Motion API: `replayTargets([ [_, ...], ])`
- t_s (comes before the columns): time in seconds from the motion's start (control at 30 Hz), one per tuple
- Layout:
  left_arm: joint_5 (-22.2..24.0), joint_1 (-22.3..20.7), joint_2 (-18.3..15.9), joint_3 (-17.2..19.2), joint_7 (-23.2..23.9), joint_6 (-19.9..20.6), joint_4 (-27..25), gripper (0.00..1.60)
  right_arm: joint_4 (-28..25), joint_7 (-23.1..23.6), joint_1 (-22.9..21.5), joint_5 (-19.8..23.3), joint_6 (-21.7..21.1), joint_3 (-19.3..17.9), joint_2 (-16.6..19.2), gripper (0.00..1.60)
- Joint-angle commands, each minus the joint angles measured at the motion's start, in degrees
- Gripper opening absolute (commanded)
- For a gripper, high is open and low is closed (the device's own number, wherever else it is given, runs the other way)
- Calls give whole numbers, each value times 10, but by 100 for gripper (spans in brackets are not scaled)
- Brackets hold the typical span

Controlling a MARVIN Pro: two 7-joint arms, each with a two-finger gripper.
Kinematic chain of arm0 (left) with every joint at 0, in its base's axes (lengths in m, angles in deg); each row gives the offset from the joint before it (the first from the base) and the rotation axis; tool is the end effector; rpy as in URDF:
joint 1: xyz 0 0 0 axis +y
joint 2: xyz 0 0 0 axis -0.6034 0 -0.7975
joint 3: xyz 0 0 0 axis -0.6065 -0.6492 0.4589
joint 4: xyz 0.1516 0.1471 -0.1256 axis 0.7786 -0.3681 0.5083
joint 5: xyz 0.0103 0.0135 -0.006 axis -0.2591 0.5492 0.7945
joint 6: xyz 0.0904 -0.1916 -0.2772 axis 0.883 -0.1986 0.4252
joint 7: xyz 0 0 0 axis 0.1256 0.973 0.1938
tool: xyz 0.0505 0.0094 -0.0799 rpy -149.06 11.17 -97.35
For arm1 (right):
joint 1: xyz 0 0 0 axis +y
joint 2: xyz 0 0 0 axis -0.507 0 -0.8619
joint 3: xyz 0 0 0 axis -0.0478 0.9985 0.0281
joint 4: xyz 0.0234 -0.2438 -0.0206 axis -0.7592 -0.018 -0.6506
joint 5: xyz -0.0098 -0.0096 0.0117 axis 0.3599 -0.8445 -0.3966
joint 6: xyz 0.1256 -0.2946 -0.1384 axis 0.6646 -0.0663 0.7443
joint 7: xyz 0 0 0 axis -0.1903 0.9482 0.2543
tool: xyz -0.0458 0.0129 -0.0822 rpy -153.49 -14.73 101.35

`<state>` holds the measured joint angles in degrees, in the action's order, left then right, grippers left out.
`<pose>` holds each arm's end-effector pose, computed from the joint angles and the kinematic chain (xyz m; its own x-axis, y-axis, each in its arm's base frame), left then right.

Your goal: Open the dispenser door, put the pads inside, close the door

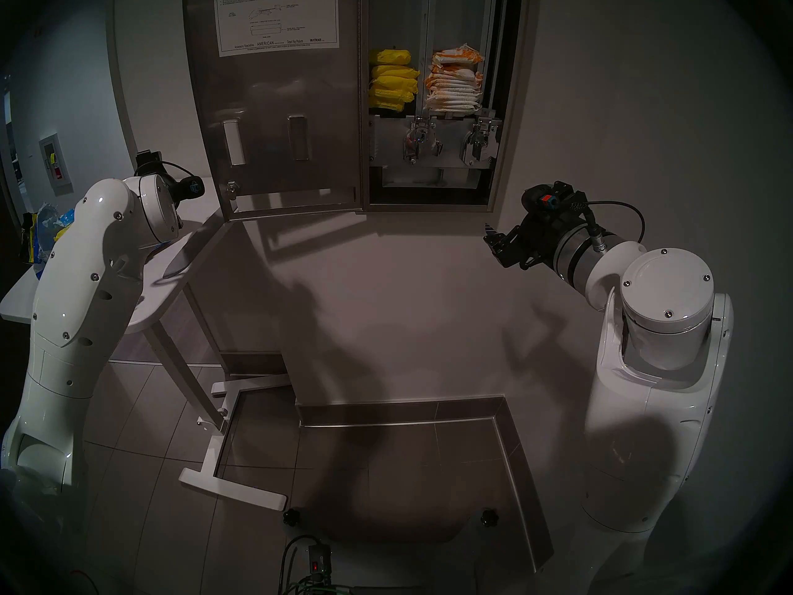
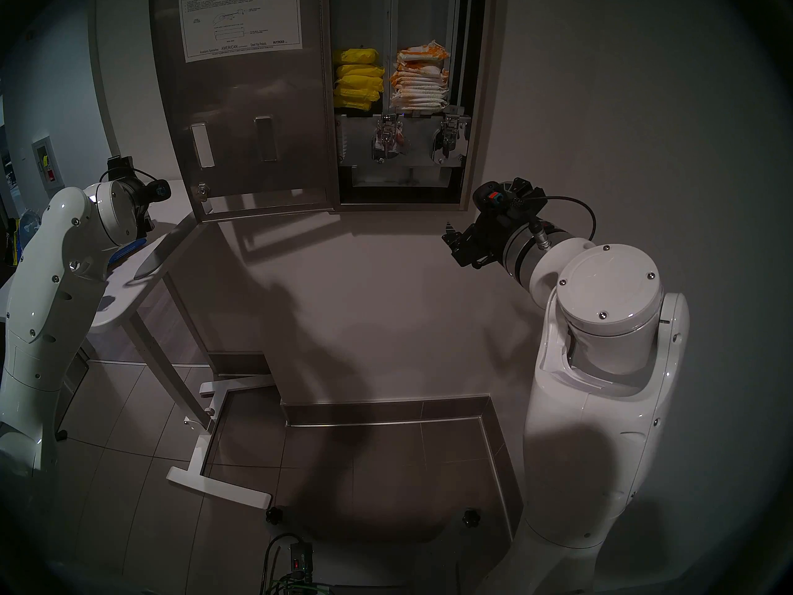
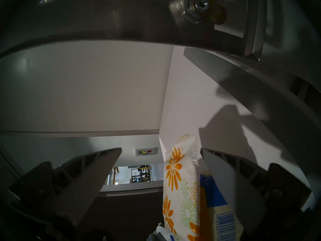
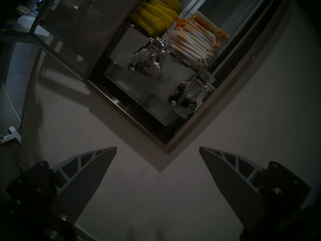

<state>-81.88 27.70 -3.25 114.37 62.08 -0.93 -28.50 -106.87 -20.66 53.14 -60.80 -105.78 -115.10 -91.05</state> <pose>0.4542 0.1285 0.0174 0.4986 -0.8664 0.0264 -0.1509 -0.1168 -0.9816 0.3623 -0.0084 0.0131 -0.0575 0.6265 0.7773 0.2260 -0.7502 0.6214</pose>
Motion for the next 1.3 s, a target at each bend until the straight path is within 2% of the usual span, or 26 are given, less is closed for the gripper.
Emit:
replayTargets([
  [0.0,0,-6,-11,25,-12,2,-6,160,-16,-6,-10,-1,-1,1,0,160],
  [0.53,6,7,-14,45,-20,-5,2,157,-16,-7,-10,-1,-2,1,0,160],
  [0.67,8,7,-10,43,-21,-9,3,82,-17,-7,-10,-1,-2,2,1,160],
  [0.73,10,6,-9,41,-22,-13,3,60,-17,-7,-10,-1,-1,1,0,160],
  [0.8,11,5,-8,39,-23,-17,4,28,-17,-7,-10,-1,-2,2,0,160],
  [0.83,11,5,-7,38,-23,-18,5,6,-17,-7,-10,-1,-1,1,0,160],
  [0.9,11,3,-5,35,-23,-19,6,0,-17,-7,-10,-1,-2,2,0,160],
  [1.27,31,10,10,35,-47,-40,-5,0,-16,-6,-10,0,-1,1,0,160],
])
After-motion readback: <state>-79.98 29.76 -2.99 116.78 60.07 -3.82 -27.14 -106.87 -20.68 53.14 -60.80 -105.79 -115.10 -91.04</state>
